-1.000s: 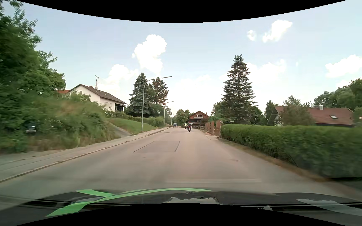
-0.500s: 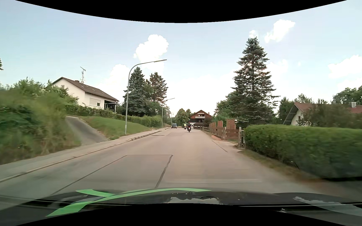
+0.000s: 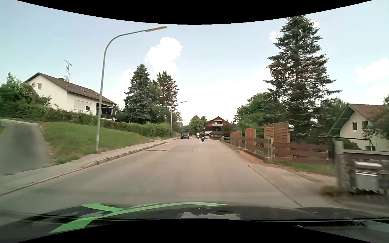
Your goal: Follow the waypoints while adhering to traffic rules and regulations
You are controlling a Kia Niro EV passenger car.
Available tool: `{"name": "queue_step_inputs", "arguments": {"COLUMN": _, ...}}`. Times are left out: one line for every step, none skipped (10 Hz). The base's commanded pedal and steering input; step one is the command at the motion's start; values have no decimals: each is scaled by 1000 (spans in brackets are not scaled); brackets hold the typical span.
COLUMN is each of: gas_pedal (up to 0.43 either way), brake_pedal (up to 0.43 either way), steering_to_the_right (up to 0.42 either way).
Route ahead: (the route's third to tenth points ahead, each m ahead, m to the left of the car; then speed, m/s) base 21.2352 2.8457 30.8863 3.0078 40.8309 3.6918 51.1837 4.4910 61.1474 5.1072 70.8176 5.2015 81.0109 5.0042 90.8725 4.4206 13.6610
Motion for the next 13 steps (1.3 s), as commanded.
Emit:
{"name": "queue_step_inputs", "arguments": {"gas_pedal": 130, "brake_pedal": 0, "steering_to_the_right": -5}}
{"name": "queue_step_inputs", "arguments": {"gas_pedal": 130, "brake_pedal": 0, "steering_to_the_right": -5}}
{"name": "queue_step_inputs", "arguments": {"gas_pedal": 130, "brake_pedal": 0, "steering_to_the_right": -5}}
{"name": "queue_step_inputs", "arguments": {"gas_pedal": 130, "brake_pedal": 0, "steering_to_the_right": -5}}
{"name": "queue_step_inputs", "arguments": {"gas_pedal": 130, "brake_pedal": 0, "steering_to_the_right": -5}}
{"name": "queue_step_inputs", "arguments": {"gas_pedal": 138, "brake_pedal": 0, "steering_to_the_right": -6}}
{"name": "queue_step_inputs", "arguments": {"gas_pedal": 138, "brake_pedal": 0, "steering_to_the_right": -7}}
{"name": "queue_step_inputs", "arguments": {"gas_pedal": 138, "brake_pedal": 0, "steering_to_the_right": -8}}
{"name": "queue_step_inputs", "arguments": {"gas_pedal": 150, "brake_pedal": 0, "steering_to_the_right": -9}}
{"name": "queue_step_inputs", "arguments": {"gas_pedal": 157, "brake_pedal": 0, "steering_to_the_right": -8}}
{"name": "queue_step_inputs", "arguments": {"gas_pedal": 157, "brake_pedal": 0, "steering_to_the_right": -9}}
{"name": "queue_step_inputs", "arguments": {"gas_pedal": 157, "brake_pedal": 0, "steering_to_the_right": -9}}
{"name": "queue_step_inputs", "arguments": {"gas_pedal": 157, "brake_pedal": 0, "steering_to_the_right": -8}}
